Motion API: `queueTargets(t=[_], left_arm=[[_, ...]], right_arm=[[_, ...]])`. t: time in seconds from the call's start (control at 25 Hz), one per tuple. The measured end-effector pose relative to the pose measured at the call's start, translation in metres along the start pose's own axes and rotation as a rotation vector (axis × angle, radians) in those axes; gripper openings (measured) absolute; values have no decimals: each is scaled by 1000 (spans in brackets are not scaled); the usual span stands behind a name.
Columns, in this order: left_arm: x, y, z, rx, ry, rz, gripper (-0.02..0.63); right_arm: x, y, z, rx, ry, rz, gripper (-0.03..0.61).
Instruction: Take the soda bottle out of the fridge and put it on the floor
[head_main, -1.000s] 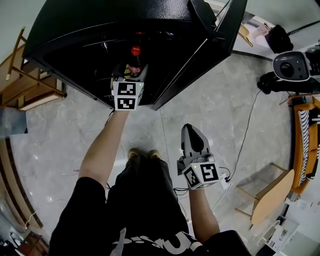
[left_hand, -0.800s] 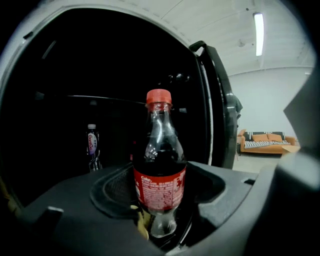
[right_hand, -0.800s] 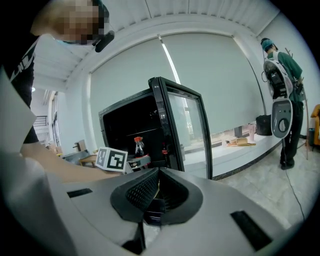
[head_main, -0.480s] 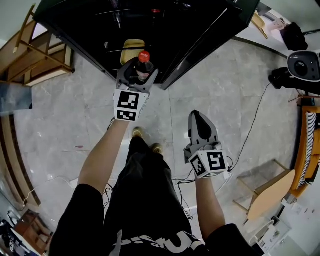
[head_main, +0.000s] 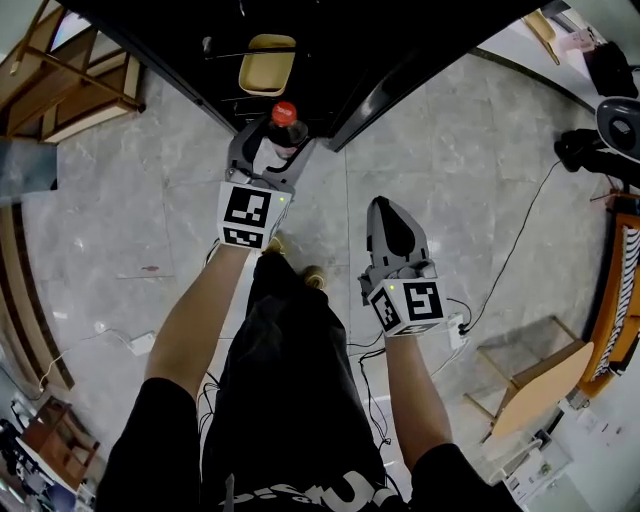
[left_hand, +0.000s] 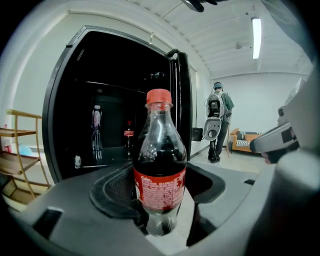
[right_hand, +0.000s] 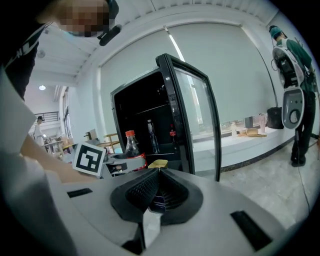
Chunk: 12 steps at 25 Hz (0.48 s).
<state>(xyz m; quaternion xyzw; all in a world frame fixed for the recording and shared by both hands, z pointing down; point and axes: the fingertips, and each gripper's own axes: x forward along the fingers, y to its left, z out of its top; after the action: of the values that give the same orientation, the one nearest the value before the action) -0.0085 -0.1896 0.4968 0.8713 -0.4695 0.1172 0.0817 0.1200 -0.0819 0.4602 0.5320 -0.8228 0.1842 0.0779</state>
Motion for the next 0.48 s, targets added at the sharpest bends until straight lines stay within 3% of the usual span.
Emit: queueTargets(t=[0.28,0.48], left_arm=[[5,6,-79,-12,26,3,307],[20,12,-154,-12,56,-9,307]], right_arm=[[51,-16,-79,1,6,15,25],[95,-29,-160,-18,47,23,25]])
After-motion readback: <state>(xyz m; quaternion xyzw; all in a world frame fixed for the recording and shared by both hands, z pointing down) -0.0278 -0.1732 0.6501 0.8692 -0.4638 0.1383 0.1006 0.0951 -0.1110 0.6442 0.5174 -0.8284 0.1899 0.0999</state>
